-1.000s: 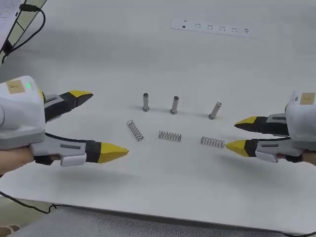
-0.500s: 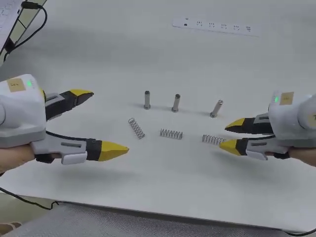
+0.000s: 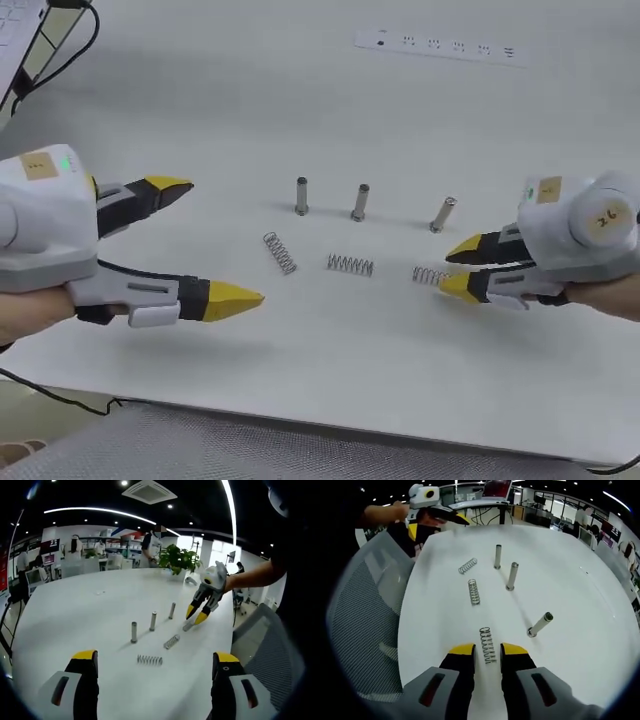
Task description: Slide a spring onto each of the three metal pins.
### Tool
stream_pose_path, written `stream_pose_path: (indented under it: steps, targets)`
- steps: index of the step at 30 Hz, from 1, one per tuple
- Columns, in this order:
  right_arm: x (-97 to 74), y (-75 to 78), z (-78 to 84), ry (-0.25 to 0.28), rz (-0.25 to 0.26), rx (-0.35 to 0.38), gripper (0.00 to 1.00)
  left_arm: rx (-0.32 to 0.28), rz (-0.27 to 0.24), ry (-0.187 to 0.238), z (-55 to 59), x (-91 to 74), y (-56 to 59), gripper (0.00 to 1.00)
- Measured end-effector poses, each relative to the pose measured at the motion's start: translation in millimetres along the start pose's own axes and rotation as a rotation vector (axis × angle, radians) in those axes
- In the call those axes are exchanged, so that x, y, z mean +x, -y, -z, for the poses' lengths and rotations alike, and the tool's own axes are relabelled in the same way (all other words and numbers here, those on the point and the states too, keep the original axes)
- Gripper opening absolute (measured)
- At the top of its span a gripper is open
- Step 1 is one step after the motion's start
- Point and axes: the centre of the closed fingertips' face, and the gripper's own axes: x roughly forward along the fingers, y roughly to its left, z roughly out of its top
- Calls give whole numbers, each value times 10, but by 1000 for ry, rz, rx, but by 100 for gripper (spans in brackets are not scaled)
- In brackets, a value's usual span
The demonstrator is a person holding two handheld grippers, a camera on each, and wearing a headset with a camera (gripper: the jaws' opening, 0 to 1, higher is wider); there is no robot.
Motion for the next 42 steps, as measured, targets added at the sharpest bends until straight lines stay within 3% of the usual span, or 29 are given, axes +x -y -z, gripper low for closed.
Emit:
stream_pose_path:
  steps: [7, 26, 42]
  targets:
    - [62, -16, 71, -45, -12, -28, 17, -5, -4, -3, 25, -10, -6, 92]
    - [103, -2, 155, -101, -12, -72, 10, 1, 7, -10, 33, 10, 30, 92]
    - [98, 14, 118, -93, -18, -101, 8, 10, 21, -14, 35, 32, 79, 92]
